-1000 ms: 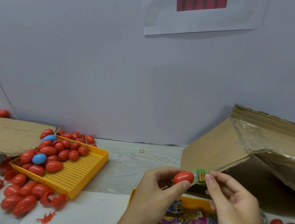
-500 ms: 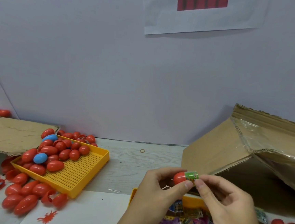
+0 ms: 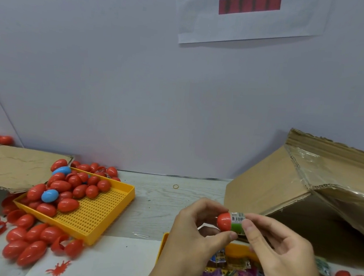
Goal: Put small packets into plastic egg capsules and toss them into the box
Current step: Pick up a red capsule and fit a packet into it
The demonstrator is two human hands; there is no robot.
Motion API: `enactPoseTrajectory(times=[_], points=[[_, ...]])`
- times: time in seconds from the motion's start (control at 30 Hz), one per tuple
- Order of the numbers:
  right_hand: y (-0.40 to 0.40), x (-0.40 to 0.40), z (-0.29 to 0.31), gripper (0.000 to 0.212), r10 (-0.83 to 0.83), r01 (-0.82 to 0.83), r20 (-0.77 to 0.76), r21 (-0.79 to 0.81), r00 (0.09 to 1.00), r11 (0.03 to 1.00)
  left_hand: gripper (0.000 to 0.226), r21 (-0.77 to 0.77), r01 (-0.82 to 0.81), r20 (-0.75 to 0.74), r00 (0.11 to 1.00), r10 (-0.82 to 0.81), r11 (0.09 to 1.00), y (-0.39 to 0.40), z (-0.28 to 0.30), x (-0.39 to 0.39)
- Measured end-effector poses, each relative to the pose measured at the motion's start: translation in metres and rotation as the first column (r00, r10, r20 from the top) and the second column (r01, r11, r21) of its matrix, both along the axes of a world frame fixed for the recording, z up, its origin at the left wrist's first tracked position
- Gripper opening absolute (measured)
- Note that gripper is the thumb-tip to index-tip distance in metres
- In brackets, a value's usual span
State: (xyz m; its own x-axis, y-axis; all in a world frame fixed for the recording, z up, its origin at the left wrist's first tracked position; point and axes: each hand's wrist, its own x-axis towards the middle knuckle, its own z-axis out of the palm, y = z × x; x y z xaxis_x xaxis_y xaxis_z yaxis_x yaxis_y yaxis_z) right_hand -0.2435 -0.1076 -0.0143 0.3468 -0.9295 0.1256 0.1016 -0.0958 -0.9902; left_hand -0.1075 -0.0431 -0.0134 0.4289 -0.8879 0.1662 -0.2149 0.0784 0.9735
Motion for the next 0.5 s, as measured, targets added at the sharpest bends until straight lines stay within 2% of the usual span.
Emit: enactPoseTrajectory(times=[0.13, 0.33, 0.5], points=[[0.0, 0.0011, -0.0002, 0.011, -0.027, 0.027, -0.01, 0.019, 1.0, 0.999, 0.033, -0.023, 0.039, 0.012, 0.999, -0.038, 0.999, 0.0004, -0.0001, 0.0005], [-0.0014, 0.0006, 0.0011, 0.005, -0.036, 0.036, -0.004, 0.023, 0.999, 0.999, 0.022, -0.074, 0.064, -0.02, 0.998, -0.065, 0.995, 0.0004, 0.0028, -0.0024], [-0.0021, 0.0004, 0.0016, 0.018, -0.026, 0.025, 0.019, 0.05, 0.999, 0.998, 0.032, -0.089, 0.085, -0.044, 0.995, -0.089, 0.992, -0.0003, 0.0024, -0.0012]])
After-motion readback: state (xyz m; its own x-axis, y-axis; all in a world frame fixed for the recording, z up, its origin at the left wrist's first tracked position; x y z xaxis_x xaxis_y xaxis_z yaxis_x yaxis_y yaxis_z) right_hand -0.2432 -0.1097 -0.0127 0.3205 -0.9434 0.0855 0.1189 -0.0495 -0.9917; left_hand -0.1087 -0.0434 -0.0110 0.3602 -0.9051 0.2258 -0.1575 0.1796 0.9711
